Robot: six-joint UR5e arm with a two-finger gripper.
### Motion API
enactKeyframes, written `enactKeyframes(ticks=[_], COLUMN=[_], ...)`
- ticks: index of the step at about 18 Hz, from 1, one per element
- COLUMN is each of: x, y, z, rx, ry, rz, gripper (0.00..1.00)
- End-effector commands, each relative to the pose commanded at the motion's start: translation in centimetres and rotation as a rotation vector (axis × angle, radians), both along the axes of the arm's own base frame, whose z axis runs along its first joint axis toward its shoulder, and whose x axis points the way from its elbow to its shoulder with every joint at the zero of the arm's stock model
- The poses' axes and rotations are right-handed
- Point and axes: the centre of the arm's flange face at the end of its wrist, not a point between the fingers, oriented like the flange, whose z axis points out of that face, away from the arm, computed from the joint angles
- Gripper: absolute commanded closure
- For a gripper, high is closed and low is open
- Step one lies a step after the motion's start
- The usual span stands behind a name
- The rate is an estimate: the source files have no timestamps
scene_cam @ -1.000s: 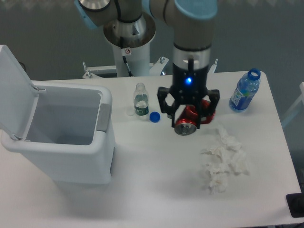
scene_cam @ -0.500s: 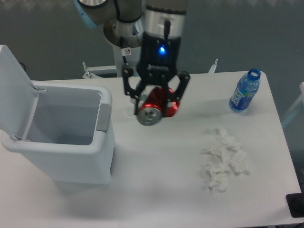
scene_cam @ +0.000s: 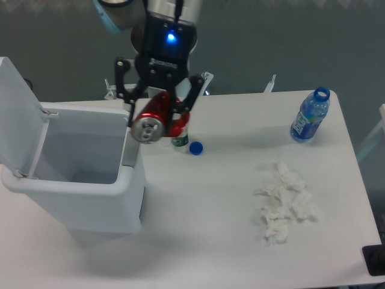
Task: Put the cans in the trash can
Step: 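Carry the red can over to the open white trash bin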
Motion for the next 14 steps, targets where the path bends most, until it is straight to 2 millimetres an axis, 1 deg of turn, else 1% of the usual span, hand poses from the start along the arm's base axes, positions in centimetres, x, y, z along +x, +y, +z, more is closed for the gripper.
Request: enactKeyframes(ticks=[3,6,8,10,13,14], x=[2.1,3.2,4.3,4.8,5.6,5.6], y=[1.2,2.0,2.6,2.8,3.2,3.2], z=[-0.4,-1.3,-1.7,-2.4,-2.8,-2.9], rx=[-0.005,-0.017,-0.023,-0.032,-0.038,-0.039], ry=[-0.013,-0.025,-0.030,-0.035,-0.039,-0.040], rz=[-0.037,-0.063,-0.086,-0.098,-0.116,-0.116], gripper=[0.50,0.50,0.50,0.50,0.50,0.48])
